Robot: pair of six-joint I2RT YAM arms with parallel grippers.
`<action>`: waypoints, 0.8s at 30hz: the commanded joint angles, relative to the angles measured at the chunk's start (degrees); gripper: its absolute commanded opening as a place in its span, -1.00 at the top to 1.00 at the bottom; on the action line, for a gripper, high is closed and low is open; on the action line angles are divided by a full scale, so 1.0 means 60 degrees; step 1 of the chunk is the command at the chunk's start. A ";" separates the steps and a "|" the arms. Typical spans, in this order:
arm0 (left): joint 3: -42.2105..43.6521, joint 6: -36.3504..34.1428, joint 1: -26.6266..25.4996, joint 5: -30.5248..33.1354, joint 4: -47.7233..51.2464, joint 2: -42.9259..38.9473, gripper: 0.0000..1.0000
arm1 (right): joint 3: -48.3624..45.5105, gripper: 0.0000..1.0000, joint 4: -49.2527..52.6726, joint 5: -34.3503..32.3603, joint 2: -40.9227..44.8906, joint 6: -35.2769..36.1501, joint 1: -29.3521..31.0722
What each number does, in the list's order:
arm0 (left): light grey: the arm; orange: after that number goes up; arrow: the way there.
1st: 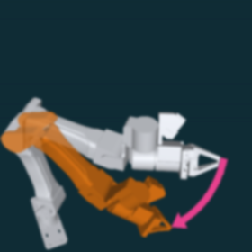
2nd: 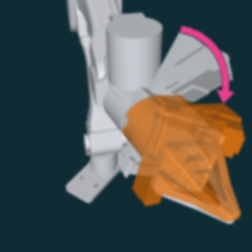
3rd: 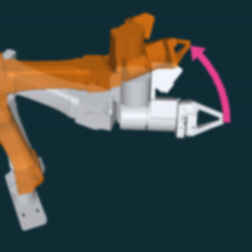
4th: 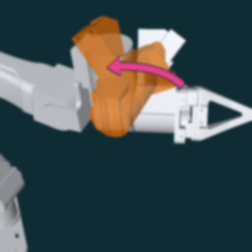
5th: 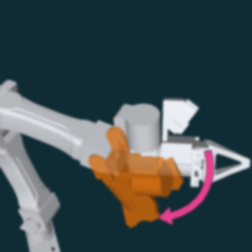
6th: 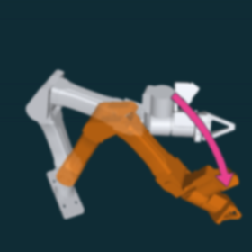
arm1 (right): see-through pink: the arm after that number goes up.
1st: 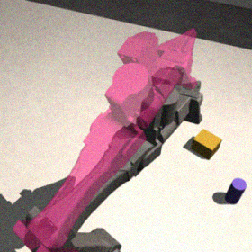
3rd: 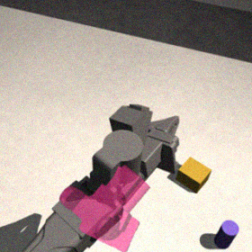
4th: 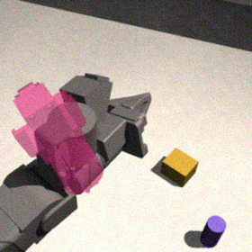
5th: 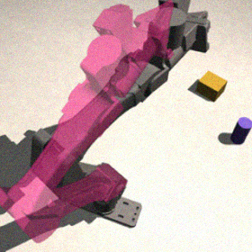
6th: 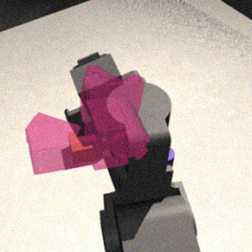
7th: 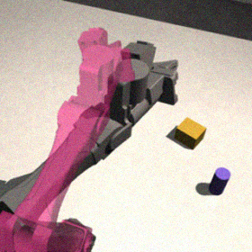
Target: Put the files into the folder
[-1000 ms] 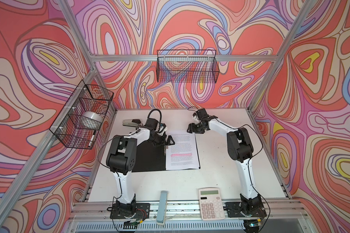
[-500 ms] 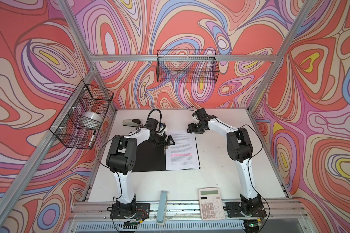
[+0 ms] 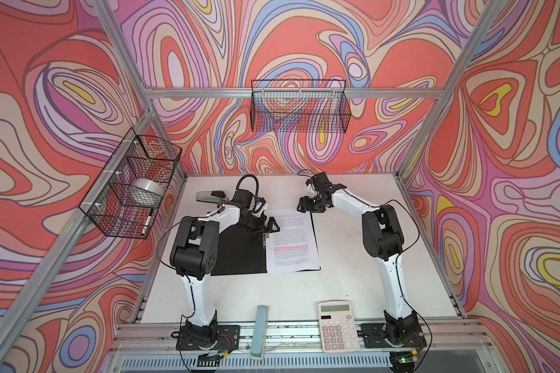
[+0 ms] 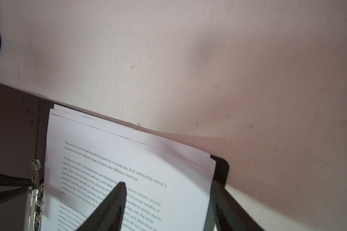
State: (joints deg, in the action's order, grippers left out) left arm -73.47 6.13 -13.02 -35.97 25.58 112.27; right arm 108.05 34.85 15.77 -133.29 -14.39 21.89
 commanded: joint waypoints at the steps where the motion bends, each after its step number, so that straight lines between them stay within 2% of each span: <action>1: -0.0015 -0.0146 -0.0013 0.0235 0.0668 0.0278 -1.00 | 0.0097 -0.41 0.0151 -0.0259 -0.0014 0.0114 0.0065; 12: -0.0395 -0.0341 0.0001 0.0784 0.1683 -0.1124 -1.00 | -0.0047 -0.44 0.0192 -0.1311 0.0977 -0.0292 0.0064; 18: -0.0296 -0.0374 0.0031 0.0998 0.2213 -0.2205 -1.00 | -0.1895 -0.38 -0.0071 -0.0769 0.2687 -0.0767 0.0070; 24: 0.0048 -0.0527 0.0031 0.1064 0.2467 -0.2699 -1.00 | -0.4443 -0.32 -0.0116 0.0191 0.4498 -0.1398 0.0085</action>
State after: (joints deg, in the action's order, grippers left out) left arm -74.11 4.43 -13.06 -30.46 36.91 96.66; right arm 85.95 33.82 13.28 -108.55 -20.18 21.89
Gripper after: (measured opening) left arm 0.998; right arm 0.664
